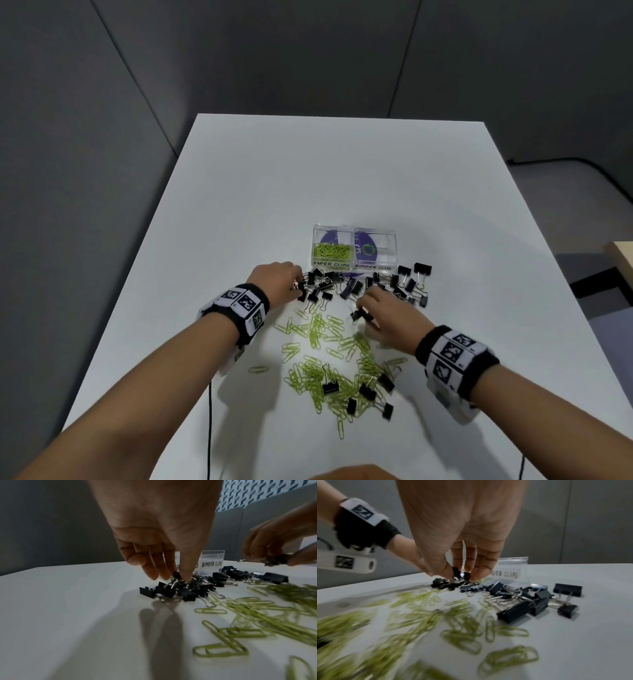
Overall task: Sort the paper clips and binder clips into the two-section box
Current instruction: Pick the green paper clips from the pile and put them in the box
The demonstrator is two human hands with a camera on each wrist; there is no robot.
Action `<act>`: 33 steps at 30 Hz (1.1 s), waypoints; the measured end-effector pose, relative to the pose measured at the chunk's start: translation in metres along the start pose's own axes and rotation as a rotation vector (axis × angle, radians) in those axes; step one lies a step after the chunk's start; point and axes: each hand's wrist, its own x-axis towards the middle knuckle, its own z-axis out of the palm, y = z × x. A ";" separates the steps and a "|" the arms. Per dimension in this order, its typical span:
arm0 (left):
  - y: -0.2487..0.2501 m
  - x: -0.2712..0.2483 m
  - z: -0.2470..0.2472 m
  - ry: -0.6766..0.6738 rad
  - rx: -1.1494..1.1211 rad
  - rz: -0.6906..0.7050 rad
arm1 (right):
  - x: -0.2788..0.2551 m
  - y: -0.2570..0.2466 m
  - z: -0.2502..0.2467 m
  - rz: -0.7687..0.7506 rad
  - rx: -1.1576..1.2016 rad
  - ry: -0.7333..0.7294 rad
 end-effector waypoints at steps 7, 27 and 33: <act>-0.001 0.010 0.008 -0.002 -0.082 -0.087 | 0.035 0.023 -0.011 0.188 -0.004 0.013; 0.005 -0.106 0.076 -0.153 -0.348 -0.074 | -0.102 -0.017 0.048 0.099 -0.072 -0.323; 0.045 -0.095 0.077 -0.013 -0.461 -0.069 | -0.084 -0.021 0.054 0.067 -0.055 -0.188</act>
